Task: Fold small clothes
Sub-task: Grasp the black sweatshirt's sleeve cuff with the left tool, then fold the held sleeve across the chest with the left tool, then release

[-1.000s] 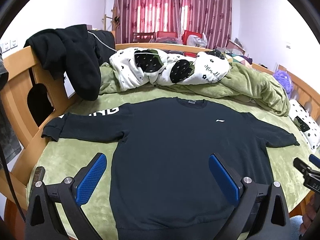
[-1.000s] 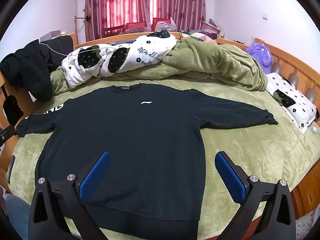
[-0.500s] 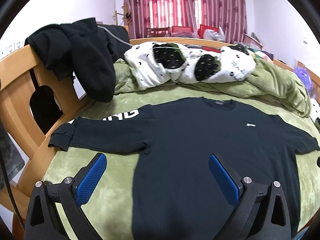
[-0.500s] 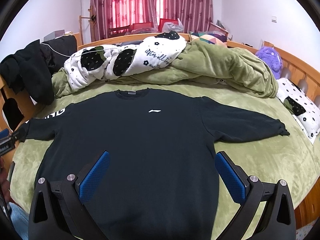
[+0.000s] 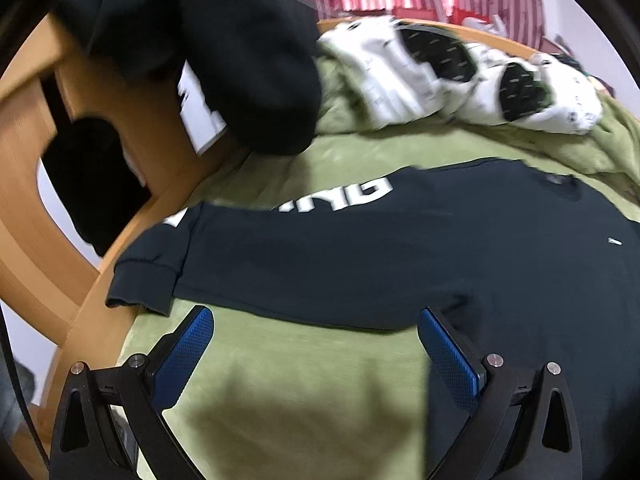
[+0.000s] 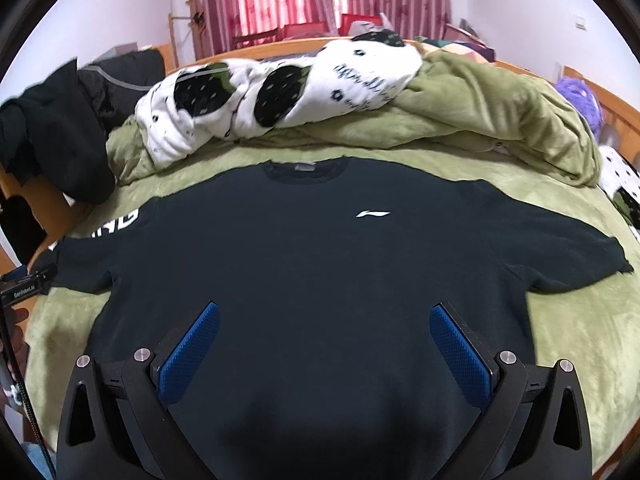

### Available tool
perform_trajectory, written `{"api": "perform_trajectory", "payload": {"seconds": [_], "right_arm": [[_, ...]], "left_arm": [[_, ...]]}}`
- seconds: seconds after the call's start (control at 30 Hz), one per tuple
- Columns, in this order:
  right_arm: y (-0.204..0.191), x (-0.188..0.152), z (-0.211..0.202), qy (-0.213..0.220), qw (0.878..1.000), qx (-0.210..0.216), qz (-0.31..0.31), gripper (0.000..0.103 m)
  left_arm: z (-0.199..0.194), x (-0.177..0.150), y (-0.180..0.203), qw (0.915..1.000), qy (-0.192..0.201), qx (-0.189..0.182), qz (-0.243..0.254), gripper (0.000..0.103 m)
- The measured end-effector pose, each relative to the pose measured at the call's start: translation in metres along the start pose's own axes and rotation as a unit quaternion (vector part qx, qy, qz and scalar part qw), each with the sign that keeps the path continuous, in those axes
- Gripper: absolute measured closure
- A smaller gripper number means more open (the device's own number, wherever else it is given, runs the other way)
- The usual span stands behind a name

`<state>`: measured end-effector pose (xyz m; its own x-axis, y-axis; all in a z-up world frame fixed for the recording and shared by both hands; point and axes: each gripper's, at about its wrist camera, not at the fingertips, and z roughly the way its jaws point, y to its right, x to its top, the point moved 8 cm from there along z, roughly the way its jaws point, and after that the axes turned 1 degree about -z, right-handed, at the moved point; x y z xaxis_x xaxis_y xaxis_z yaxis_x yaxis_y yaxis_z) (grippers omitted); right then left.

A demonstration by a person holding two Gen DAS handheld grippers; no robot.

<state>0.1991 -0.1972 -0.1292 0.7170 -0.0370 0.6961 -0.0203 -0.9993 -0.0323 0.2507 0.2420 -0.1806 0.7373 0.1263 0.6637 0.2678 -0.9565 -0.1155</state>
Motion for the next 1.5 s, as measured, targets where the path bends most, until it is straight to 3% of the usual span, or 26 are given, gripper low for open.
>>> {"api": "perform_trajectory", "payload": {"seconds": [0.3, 0.53, 0.63, 0.7, 0.73, 0.8, 0.87, 1.03, 1.17, 1.5], "right_arm": [[-0.051, -0.006, 0.047, -0.016, 0.999, 0.002, -0.039, 0.004], [-0.060, -0.018, 0.061, -0.029, 0.999, 0.001, -0.033, 0.004], [-0.057, -0.022, 0.063, -0.033, 0.999, -0.008, -0.036, 0.004], [-0.053, -0.025, 0.062, -0.034, 0.999, -0.015, -0.038, 0.004], [-0.049, -0.025, 0.062, -0.034, 0.999, -0.017, -0.037, 0.004], [-0.043, -0.025, 0.060, -0.035, 0.999, -0.020, -0.034, 0.004], [-0.036, -0.024, 0.057, -0.034, 0.999, -0.022, -0.031, 0.004], [-0.018, -0.016, 0.040, -0.023, 0.999, -0.020, -0.019, 0.004], [-0.005, -0.011, 0.022, -0.009, 1.000, -0.021, -0.017, 0.004], [0.045, -0.002, -0.017, 0.024, 0.999, -0.031, -0.012, 0.004]], "left_arm": [[0.094, -0.016, -0.076, 0.9963, -0.041, 0.027, -0.071, 0.007], [0.135, -0.013, -0.093, 0.9902, -0.053, -0.019, -0.128, 0.012], [0.140, -0.009, -0.087, 0.9896, -0.053, -0.026, -0.131, 0.025], [0.142, -0.004, -0.080, 0.9899, -0.052, -0.031, -0.128, 0.044], [0.141, -0.002, -0.077, 0.9904, -0.050, -0.033, -0.124, 0.051], [0.139, 0.002, -0.072, 0.9921, -0.047, -0.024, -0.113, 0.078], [0.134, 0.007, -0.070, 0.9936, -0.045, -0.007, -0.103, 0.089], [0.109, 0.023, -0.068, 0.9947, -0.027, 0.016, -0.098, 0.093], [0.074, 0.043, -0.050, 0.9959, 0.000, -0.001, -0.090, 0.095], [-0.015, 0.088, 0.061, 0.9969, 0.062, -0.044, -0.021, 0.096]]}}
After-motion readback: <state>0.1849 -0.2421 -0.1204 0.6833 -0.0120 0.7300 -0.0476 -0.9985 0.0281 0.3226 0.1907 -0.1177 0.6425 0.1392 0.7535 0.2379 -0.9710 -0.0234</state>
